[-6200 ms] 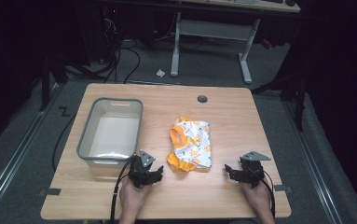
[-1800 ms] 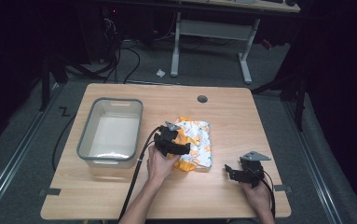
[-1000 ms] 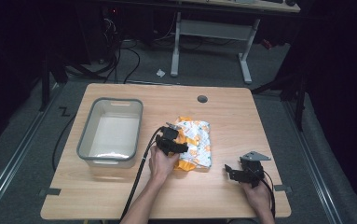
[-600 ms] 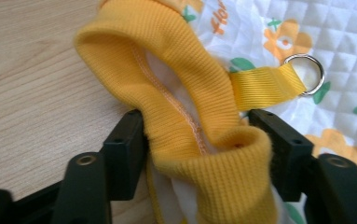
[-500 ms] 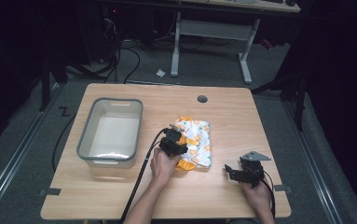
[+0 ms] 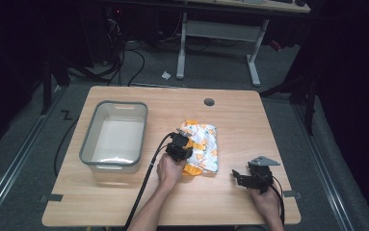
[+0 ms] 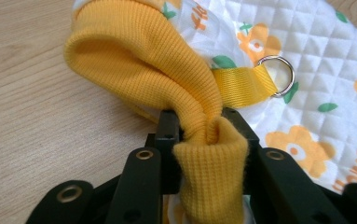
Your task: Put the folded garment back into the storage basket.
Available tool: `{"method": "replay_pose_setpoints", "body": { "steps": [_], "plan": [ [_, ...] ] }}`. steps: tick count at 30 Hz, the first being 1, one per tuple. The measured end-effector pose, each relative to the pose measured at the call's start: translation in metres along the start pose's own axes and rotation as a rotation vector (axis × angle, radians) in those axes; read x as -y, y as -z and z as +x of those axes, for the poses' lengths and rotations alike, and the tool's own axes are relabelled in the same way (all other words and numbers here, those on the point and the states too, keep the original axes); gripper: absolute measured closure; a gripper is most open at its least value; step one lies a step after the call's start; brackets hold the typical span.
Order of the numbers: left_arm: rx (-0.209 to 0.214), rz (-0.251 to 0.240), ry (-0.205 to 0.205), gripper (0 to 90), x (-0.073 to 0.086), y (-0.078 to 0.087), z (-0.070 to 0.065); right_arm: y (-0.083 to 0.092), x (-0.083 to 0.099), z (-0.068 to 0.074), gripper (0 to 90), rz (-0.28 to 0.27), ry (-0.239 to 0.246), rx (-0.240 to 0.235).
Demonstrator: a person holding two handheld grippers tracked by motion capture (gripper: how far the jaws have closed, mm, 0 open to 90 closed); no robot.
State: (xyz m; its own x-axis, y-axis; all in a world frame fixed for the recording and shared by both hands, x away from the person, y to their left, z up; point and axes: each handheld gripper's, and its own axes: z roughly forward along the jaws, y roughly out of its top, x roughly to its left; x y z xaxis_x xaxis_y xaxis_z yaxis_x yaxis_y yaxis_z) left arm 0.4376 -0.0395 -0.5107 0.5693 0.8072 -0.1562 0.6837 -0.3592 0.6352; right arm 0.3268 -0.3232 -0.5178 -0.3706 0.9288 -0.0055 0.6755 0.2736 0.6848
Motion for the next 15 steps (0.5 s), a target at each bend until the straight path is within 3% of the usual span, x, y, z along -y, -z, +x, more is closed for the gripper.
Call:
{"method": "replay_pose_setpoints", "body": {
  "steps": [15],
  "plan": [
    [0.098, -0.054, 0.036, 74.9, -0.006, 0.021, 0.005, 0.0, 0.0, 0.0, 23.8, 0.0, 0.0, -0.001]
  ]
}}
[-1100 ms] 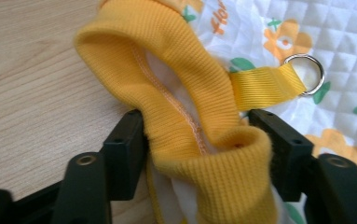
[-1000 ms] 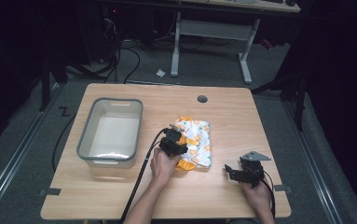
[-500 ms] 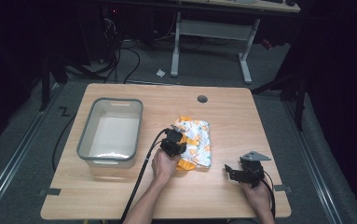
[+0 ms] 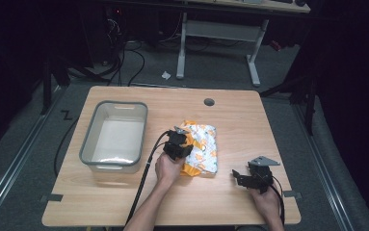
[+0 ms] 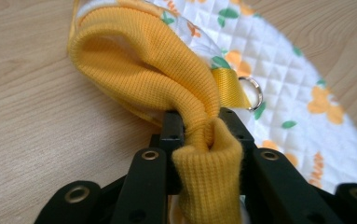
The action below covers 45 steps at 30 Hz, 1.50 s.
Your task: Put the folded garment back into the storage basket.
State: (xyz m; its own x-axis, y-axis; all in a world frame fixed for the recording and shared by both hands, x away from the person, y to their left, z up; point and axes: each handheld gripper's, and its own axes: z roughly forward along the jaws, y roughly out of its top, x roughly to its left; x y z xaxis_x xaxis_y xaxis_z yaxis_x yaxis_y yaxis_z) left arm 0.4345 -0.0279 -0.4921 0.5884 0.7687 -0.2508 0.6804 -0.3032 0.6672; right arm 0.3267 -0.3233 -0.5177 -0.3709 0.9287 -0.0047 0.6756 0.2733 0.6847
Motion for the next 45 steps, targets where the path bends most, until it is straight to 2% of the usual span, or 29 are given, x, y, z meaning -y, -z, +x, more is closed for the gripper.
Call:
{"method": "replay_pose_setpoints", "body": {
  "steps": [3, 9, 17, 22, 26, 31, 35, 41, 45],
  "plan": [
    [0.012, -0.027, -0.009, 75.1, -0.002, 0.01, -0.002, 0.0, 0.0, 0.0, 23.8, 0.0, 0.0, 0.0],
    [0.052, -0.071, 0.003, 75.3, -0.005, 0.025, -0.001, 0.0, 0.0, 0.0, 23.8, 0.0, 0.0, 0.0],
    [0.081, -0.107, 0.012, 75.3, -0.007, 0.041, 0.001, 0.0, 0.0, 0.0, 23.8, 0.0, 0.0, 0.0],
    [0.109, -0.131, 0.014, 75.4, -0.008, 0.057, -0.001, 0.0, 0.0, 0.0, 23.8, 0.0, 0.0, 0.0],
    [0.11, -0.134, 0.006, 75.3, -0.008, 0.063, -0.001, 0.0, 0.0, 0.0, 23.8, 0.0, 0.0, 0.0],
    [0.121, -0.135, 0.017, 75.3, -0.009, 0.069, 0.002, 0.0, 0.0, 0.0, 23.8, 0.0, 0.0, -0.001],
    [0.115, -0.147, -0.011, 75.4, -0.014, 0.077, 0.0, 0.0, 0.0, 0.0, 23.8, 0.001, 0.001, -0.001],
    [0.114, -0.147, -0.03, 75.4, -0.017, 0.085, -0.001, 0.0, 0.0, 0.0, 23.8, 0.0, 0.0, -0.001],
    [0.115, -0.15, -0.028, 75.4, -0.016, 0.089, 0.001, 0.0, 0.0, 0.0, 23.8, 0.0, 0.001, -0.002]
  ]
}}
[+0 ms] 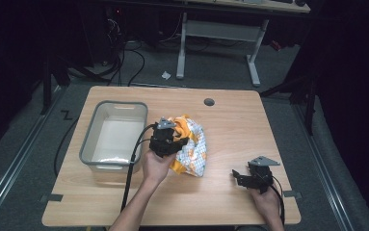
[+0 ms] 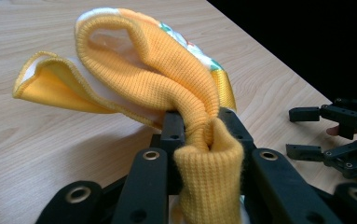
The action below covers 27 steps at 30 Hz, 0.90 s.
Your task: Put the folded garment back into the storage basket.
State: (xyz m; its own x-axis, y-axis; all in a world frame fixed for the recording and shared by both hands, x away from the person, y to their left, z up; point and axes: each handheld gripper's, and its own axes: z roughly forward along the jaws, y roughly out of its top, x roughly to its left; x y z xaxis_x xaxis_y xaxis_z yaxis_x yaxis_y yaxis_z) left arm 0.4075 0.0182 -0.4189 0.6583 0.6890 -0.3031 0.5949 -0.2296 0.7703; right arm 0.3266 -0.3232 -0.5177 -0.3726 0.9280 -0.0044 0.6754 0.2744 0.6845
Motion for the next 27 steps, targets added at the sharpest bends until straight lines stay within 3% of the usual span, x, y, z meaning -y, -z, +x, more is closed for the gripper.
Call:
{"method": "replay_pose_setpoints", "body": {
  "steps": [7, 27],
  "plan": [
    [0.011, -0.006, -0.019, 75.4, -0.005, 0.01, 0.003, 0.0, 0.0, 0.0, 23.8, 0.0, -0.001, 0.0],
    [0.022, -0.035, -0.012, 75.3, -0.008, 0.033, 0.013, 0.0, 0.0, 0.0, 23.8, -0.001, 0.001, 0.001]
  ]
}}
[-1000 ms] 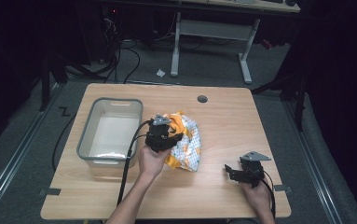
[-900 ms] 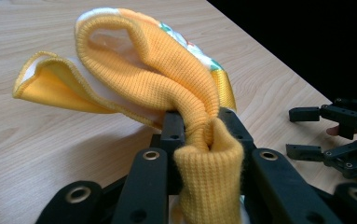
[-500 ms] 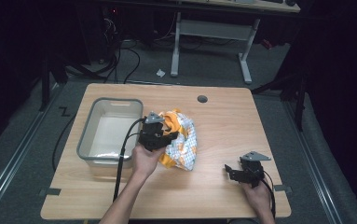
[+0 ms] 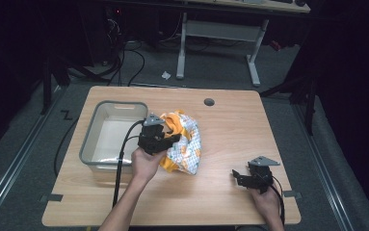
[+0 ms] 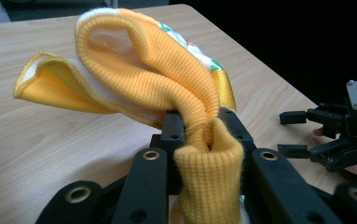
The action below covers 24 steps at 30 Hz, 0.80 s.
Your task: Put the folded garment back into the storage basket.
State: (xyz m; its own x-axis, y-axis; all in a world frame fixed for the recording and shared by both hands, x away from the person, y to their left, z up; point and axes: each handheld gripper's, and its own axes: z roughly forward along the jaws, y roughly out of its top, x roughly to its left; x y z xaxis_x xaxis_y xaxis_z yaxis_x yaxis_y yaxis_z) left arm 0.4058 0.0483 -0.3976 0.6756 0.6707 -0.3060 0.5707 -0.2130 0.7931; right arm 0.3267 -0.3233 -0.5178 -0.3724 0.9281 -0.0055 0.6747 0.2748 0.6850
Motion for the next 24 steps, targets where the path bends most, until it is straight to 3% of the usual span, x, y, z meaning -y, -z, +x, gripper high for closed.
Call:
{"method": "replay_pose_setpoints", "body": {
  "steps": [24],
  "plan": [
    [-0.021, -0.056, 0.023, 75.4, -0.007, 0.038, 0.018, 0.0, 0.0, 0.0, 23.8, 0.0, 0.0, -0.001]
  ]
}}
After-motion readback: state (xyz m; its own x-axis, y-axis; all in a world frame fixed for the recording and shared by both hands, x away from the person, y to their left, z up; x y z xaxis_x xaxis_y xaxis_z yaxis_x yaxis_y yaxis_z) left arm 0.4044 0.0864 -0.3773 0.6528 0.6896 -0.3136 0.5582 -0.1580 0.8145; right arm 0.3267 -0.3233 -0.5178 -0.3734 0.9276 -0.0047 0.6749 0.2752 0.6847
